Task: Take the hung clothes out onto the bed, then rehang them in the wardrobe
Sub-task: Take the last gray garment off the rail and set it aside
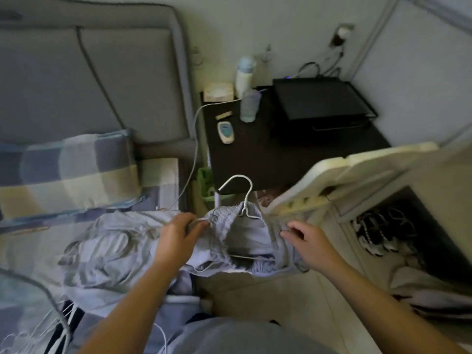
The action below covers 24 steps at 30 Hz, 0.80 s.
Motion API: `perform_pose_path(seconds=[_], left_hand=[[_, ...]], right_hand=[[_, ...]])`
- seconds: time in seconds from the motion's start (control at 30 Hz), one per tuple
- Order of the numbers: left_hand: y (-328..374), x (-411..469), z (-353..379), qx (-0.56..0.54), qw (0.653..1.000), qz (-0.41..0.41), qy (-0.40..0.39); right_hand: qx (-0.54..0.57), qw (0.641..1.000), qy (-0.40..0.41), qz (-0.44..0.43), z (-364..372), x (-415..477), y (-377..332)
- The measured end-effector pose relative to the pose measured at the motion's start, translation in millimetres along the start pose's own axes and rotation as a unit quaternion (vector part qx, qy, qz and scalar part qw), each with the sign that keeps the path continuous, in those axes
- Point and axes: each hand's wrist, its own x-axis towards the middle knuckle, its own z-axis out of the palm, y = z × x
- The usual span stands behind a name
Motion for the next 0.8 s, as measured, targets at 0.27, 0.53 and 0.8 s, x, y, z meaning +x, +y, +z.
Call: perform_pose_path(seconds=[0.27, 0.53, 0.8], left_hand=[[151, -46, 124, -0.004, 0.979, 0.16, -0.127], [328, -64, 216, -0.062, 0.919, 0.324, -0.216], [528, -46, 276, -0.154, 0.844, 0.436, -0.271]], right_hand=[[0.005, 0.991, 0.114, 0.064, -120, -158, 84], [-0.033, 0.96, 0.268, 0.069, -242, -284, 105], [-0.045, 0.894, 0.434, 0.099, -376, -343, 87]])
